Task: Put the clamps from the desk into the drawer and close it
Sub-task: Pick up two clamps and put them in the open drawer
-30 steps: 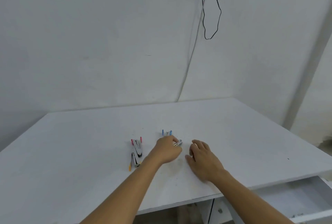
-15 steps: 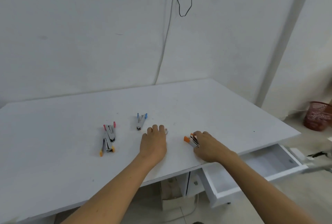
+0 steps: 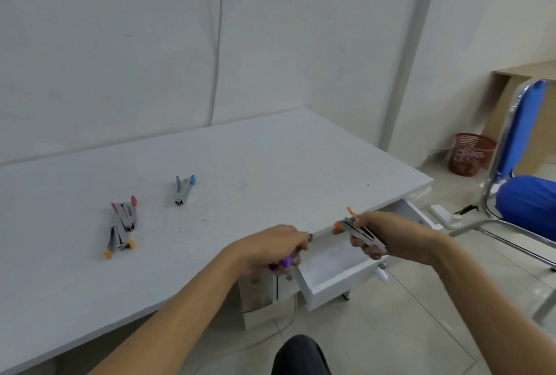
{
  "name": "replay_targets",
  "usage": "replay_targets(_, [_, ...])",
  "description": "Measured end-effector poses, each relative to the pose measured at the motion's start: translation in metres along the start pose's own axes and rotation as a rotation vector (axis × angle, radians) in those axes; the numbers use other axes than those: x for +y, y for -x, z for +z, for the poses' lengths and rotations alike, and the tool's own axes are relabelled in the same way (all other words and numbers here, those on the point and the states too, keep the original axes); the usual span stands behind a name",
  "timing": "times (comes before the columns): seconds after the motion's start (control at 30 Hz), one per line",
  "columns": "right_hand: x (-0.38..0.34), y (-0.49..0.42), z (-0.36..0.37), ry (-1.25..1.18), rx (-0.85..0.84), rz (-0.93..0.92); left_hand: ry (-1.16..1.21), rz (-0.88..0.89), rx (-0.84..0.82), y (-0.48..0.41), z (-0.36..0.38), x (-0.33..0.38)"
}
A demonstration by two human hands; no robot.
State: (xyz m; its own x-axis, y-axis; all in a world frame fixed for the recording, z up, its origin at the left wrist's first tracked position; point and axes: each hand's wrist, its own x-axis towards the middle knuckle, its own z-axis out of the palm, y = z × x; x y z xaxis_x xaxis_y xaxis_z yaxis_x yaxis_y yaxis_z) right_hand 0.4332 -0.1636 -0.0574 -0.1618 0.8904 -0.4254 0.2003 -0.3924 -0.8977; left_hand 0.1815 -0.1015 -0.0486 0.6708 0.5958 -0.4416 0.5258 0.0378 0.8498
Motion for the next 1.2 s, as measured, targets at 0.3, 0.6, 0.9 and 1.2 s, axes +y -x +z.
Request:
replay_targets(0.3, [0.025,-0.042,-0.005,1.082,0.295,0.223,-0.05,-0.164,0.099,-0.047,0.069,-0.021])
replay_targets(0.6, [0.046,-0.081,0.004,0.978,0.453,0.235,-0.201,-0.03,0.325,-0.078,0.083,-0.012])
replay_targets(0.9, [0.043,-0.049,-0.018,0.907,0.484,0.18,-0.539,-0.091,0.349,-0.101,0.083,-0.008])
replay_targets(1.2, [-0.004,-0.019,-0.001,0.265,0.308,-0.016,-0.515,-0.051,0.249,-0.085,0.079,-0.008])
